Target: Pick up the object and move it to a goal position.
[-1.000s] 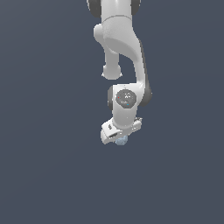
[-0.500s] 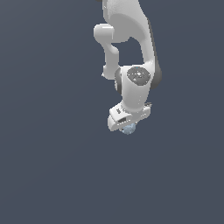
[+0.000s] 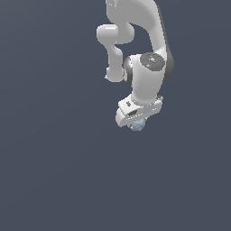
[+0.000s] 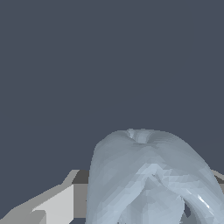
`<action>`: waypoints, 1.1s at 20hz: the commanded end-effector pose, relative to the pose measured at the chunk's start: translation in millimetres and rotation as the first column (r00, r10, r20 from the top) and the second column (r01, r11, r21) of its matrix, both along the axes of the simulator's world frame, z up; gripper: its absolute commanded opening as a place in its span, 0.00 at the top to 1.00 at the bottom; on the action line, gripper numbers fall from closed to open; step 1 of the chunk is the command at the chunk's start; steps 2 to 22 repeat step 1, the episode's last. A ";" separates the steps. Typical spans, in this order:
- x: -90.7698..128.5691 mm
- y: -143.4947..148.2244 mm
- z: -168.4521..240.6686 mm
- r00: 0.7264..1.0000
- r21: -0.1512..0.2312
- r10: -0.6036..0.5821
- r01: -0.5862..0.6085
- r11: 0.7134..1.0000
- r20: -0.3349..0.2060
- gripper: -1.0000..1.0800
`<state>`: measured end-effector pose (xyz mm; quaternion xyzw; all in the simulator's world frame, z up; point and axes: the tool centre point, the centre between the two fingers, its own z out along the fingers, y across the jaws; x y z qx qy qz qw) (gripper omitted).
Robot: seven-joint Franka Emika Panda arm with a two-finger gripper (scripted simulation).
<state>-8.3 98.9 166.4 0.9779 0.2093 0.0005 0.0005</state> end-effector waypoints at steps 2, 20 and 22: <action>-1.4 1.0 2.4 1.000 0.000 -0.001 0.001 1.000 -0.001 1.00; -1.4 1.0 2.4 1.000 0.000 -0.001 0.001 1.000 -0.001 1.00; -1.4 1.0 2.4 1.000 0.000 -0.001 0.001 1.000 -0.001 1.00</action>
